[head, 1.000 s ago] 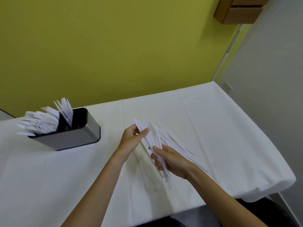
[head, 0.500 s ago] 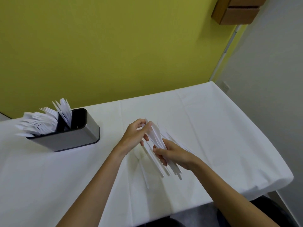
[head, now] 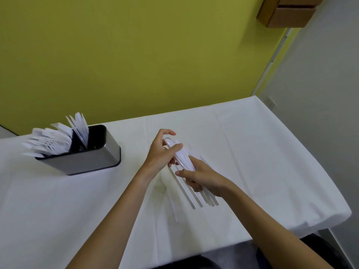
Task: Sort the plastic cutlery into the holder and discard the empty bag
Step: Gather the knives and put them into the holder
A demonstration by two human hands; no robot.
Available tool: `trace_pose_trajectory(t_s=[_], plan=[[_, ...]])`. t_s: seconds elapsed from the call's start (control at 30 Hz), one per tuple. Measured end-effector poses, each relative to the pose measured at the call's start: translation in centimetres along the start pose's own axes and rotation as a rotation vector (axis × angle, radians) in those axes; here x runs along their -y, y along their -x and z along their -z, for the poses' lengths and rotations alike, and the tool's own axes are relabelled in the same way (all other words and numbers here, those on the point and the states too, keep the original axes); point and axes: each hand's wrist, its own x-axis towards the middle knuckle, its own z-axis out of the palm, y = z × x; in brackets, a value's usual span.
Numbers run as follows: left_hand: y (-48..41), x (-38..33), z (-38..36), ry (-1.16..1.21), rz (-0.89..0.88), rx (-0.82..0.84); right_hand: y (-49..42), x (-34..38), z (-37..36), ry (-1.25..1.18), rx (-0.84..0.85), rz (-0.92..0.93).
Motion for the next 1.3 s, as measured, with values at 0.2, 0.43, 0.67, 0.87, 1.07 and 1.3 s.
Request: trace_pose_trajectory(t_s=[0.2, 0.43, 0.67, 0.87, 1.07, 1.3], plan=[[-0.4, -0.7, 0.1, -0.177, -0.040, 0.032, 0.2, -0.3, 0.6, 0.116, -0.052, -0.008], [-0.7, -1.1, -0.9, -0.232, -0.092, 0.078, -0.3, 0.1, 0.8, 0.138, -0.116, -0.037], [-1.2, -1.9, -1.5, -0.406, -0.128, 0.093, -0.7, 0.0, 0.9, 0.250, -0.287, -0.098], [-1.9, -2.5, -1.9, -0.519, -0.146, 0.055, -1.4, 0.2, 0.8, 0.411, -0.418, -0.001], [-1.7, -2.4, -1.4, -0.375, -0.176, 0.102, -2.0, 0.9, 0.8, 0.477, -0.420, 0.019], [-1.6, -1.4, -1.4, -0.370, -0.175, 0.022, -3.0, 0.5, 1.2, 0.621, -0.436, 0.037]])
